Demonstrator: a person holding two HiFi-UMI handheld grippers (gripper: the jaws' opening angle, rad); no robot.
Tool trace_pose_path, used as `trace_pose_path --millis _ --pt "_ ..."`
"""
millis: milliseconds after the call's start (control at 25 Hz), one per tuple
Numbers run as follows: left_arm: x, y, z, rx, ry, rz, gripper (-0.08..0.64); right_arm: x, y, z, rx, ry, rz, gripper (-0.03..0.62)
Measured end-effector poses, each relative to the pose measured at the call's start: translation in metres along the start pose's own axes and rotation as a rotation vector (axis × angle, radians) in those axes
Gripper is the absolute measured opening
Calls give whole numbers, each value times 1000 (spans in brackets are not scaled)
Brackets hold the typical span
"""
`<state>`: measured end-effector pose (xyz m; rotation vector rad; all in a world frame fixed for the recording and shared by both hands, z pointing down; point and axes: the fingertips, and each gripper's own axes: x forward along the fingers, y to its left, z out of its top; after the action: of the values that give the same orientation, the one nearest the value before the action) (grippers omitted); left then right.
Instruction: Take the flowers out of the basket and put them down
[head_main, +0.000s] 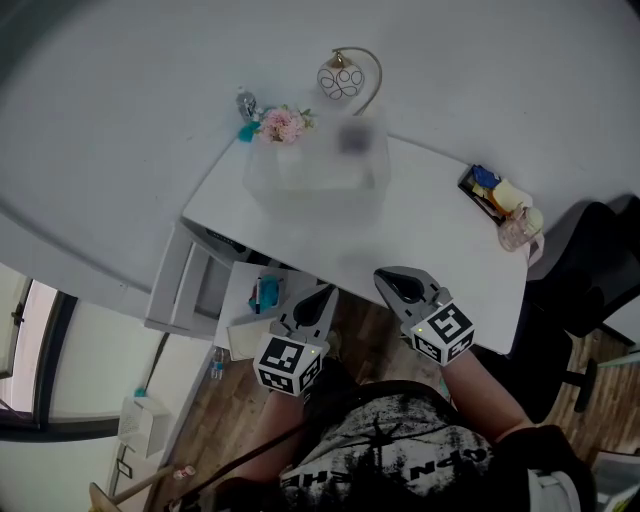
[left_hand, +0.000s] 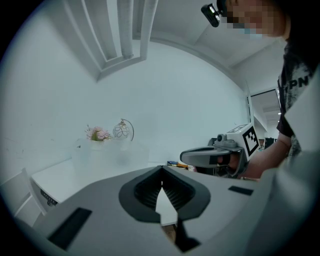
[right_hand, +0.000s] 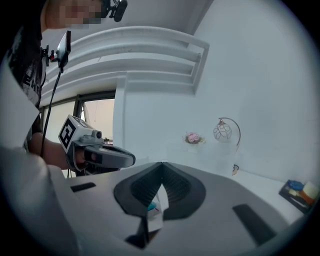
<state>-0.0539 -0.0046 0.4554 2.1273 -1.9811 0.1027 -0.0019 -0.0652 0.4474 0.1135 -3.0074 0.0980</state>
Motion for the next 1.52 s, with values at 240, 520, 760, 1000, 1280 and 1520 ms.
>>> trace_pose_path --millis 240,520,760,1000,1280,1520 --pt "24 49 16 11 -6 -10 14 49 -21 17 -29 -6 1 15" --pt "57 123 30 -16 9 -31 14 112 -55 27 -30 12 -28 15" --pt "82 171 45 15 24 -73 14 157 -81 40 -39 9 -67 15" --pt "102 201 54 43 33 -127 14 188 -90 46 -20 9 -88 15" --pt "111 222 55 25 33 -163 14 204 -97 69 -26 -1 -90 15" --pt "110 229 64 13 33 -168 14 220 -101 96 -47 19 -40 15"
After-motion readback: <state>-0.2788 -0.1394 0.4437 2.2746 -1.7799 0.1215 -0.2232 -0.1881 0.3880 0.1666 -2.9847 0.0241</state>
